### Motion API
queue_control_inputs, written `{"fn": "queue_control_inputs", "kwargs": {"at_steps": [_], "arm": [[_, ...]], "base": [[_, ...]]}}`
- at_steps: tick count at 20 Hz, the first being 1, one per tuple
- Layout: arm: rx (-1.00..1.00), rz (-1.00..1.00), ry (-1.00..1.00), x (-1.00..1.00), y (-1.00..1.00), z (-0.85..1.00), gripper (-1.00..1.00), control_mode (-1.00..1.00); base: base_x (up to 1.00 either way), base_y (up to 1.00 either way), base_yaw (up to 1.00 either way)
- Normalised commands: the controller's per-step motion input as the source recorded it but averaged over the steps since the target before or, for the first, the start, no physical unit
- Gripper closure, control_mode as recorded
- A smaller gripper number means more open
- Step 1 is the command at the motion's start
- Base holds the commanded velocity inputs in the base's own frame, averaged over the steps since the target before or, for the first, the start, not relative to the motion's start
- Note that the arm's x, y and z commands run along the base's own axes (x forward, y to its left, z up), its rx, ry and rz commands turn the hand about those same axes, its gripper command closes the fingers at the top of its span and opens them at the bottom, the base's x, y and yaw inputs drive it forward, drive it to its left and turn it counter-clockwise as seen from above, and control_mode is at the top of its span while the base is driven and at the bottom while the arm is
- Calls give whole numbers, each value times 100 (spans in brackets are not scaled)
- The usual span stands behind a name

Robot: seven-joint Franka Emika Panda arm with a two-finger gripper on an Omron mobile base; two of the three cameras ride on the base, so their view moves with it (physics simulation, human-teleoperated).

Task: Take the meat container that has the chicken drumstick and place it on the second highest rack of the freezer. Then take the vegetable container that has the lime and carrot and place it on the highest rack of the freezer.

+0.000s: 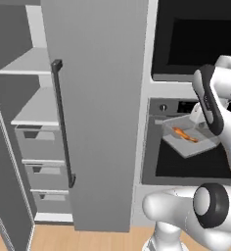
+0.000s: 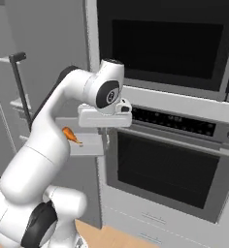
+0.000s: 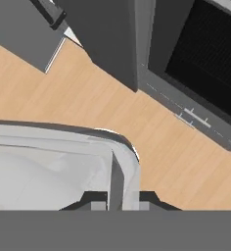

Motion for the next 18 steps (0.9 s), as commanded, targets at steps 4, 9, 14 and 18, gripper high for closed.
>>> {"fn": "queue_control_inputs", "kwargs": {"at_steps": [4,9,14,18], "arm": [[0,0,0,0,0,0,100,100],[0,0,0,0,0,0,100,100],[0,0,0,0,0,0,100,100],[0,0,0,0,0,0,100,100]], "base": [[-22,85,-11],[-8,90,-13],[0,89,-13],[0,75,-14]]}}
